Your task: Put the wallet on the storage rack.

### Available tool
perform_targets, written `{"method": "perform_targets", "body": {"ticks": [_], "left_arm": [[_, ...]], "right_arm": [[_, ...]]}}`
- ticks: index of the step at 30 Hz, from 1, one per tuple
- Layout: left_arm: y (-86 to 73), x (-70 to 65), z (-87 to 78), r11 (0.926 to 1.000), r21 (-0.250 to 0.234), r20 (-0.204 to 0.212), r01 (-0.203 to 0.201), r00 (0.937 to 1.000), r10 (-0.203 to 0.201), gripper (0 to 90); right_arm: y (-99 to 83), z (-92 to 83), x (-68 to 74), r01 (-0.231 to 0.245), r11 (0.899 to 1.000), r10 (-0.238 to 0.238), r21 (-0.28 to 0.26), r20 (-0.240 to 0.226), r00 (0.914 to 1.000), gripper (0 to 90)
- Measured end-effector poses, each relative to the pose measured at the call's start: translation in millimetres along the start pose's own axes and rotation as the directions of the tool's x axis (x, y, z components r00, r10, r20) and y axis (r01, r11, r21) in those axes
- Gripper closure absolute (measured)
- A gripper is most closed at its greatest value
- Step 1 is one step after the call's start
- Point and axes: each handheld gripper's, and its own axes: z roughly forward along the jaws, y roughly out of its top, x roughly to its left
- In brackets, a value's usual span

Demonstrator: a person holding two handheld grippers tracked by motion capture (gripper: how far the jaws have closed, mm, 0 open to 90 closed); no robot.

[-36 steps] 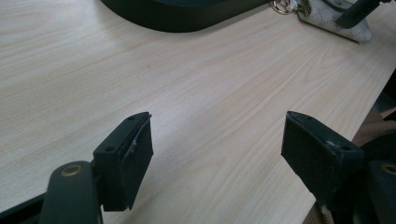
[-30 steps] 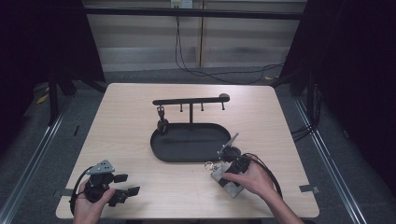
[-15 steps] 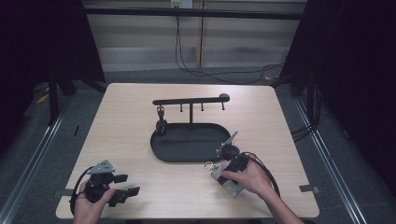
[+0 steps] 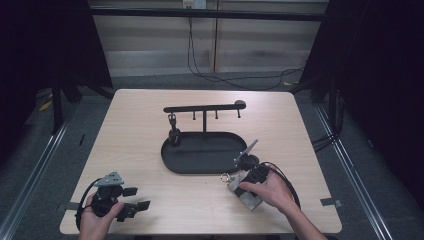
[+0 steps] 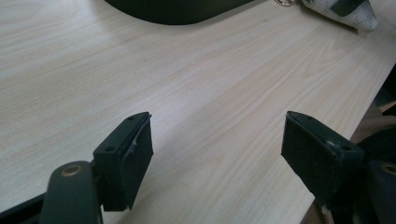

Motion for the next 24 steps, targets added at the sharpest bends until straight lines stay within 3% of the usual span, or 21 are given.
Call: {"method": "perform_targets", "body": {"ticks": [8, 24], "left_arm": [[0.0, 0.1, 0.5, 1.0000, 0.005, 0.003, 0.004, 1.0000, -0.004, 24.7], [0.0, 0.3, 0.2, 1.0000, 0.009, 0.006, 0.002, 1.0000, -0.002, 24.7]], "right_arm": [[-1.8, -9.4, -2.4, -0.026, 1.000, 0.026, -0.013, -0.021, 0.9994, 35.2], [0.6, -28.3, 0.0, -0.010, 1.000, 0.010, -0.025, -0.022, 0.9997, 35.2]]}}
